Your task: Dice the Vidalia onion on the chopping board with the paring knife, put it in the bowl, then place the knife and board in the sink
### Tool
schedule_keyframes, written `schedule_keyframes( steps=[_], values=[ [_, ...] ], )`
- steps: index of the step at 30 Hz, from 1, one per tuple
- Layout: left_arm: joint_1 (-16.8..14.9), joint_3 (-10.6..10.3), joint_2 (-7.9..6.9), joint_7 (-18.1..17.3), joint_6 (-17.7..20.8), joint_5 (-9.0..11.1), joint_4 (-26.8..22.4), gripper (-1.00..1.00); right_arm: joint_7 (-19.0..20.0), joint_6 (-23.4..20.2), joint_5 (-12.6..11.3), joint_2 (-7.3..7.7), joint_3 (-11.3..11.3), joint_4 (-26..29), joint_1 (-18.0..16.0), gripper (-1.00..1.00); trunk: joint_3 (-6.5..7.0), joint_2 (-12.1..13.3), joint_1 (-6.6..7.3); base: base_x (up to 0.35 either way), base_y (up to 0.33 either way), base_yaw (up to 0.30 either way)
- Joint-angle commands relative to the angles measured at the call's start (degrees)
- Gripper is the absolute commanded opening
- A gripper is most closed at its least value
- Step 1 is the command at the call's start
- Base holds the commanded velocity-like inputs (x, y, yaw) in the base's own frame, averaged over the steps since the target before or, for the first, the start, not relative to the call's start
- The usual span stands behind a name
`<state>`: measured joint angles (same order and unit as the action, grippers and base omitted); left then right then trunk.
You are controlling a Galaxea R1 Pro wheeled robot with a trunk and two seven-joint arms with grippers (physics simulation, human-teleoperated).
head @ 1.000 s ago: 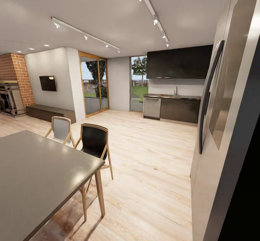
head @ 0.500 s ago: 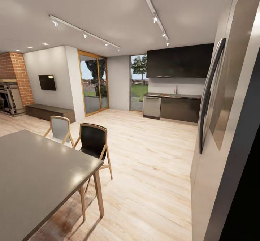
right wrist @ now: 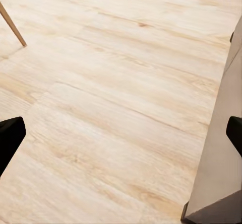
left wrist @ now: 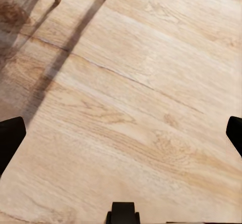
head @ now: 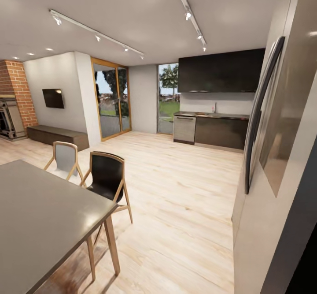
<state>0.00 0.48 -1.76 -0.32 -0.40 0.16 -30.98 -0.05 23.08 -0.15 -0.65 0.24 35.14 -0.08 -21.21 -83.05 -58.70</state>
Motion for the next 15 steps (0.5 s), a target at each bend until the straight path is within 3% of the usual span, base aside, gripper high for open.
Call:
schedule_keyframes(
  steps=[1, 15],
  values=[
    [0.0, 0.05, 0.0, -0.03, -0.04, 0.02, -0.05, 1.0, -0.01, 0.12, -0.02, -0.01, 0.02, 0.01, -0.01, 1.0, -0.06, -0.03, -0.03, 0.245, -0.004, 0.0],
    [0.0, 0.05, 0.0, -0.03, -0.04, 0.02, -0.05, 1.0, 0.21, 0.12, -0.11, -0.05, 0.07, 0.01, -0.01, 1.0, -0.06, -0.03, -0.03, 0.266, 0.135, -0.026]
  ],
)
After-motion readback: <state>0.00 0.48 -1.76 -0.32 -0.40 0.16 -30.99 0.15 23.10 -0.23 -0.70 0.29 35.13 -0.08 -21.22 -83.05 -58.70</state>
